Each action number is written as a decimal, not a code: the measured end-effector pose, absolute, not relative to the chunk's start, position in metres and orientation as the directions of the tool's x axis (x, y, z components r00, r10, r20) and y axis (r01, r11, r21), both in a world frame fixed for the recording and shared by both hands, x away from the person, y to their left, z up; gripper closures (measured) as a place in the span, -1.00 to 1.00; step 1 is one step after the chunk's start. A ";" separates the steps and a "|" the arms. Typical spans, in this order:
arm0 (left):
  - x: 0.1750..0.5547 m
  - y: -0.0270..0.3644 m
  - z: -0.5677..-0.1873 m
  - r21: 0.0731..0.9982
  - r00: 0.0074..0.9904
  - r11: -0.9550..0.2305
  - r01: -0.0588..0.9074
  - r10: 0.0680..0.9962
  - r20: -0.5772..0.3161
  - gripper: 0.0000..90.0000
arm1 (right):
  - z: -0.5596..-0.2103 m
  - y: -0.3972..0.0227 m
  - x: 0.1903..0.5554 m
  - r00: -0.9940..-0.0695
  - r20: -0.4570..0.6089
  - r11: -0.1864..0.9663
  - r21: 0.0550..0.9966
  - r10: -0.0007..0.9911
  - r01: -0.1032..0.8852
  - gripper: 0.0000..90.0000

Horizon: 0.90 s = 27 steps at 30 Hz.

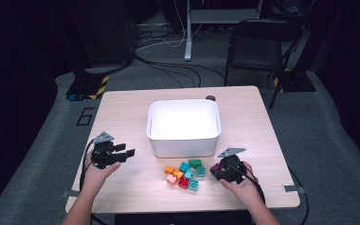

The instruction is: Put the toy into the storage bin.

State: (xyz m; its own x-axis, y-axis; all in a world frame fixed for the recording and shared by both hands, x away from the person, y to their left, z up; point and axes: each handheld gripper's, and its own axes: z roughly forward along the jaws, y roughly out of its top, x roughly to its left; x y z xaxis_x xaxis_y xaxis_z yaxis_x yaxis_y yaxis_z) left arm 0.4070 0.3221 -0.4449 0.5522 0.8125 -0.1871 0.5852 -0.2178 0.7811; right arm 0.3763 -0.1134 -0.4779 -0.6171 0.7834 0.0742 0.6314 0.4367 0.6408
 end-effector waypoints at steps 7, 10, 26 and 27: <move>0.407 0.321 -0.446 0.779 0.550 -0.214 0.590 0.813 -0.193 -0.04 | -0.454 -0.105 0.375 -0.662 0.077 0.467 0.647 0.746 0.602 0.29; 0.406 0.322 -0.446 0.780 0.549 -0.212 0.588 0.813 -0.193 -0.04 | -0.442 -0.101 0.375 -0.681 0.068 0.484 0.654 0.729 0.582 0.29; 0.406 0.326 -0.446 0.779 0.545 -0.204 0.592 0.814 -0.202 -0.04 | -0.364 -0.079 0.390 -0.750 0.080 0.498 0.701 0.657 0.511 0.29; 0.406 0.326 -0.446 0.780 0.545 -0.203 0.592 0.813 -0.202 -0.04 | -0.359 -0.077 0.391 -0.754 0.074 0.502 0.703 0.653 0.503 0.29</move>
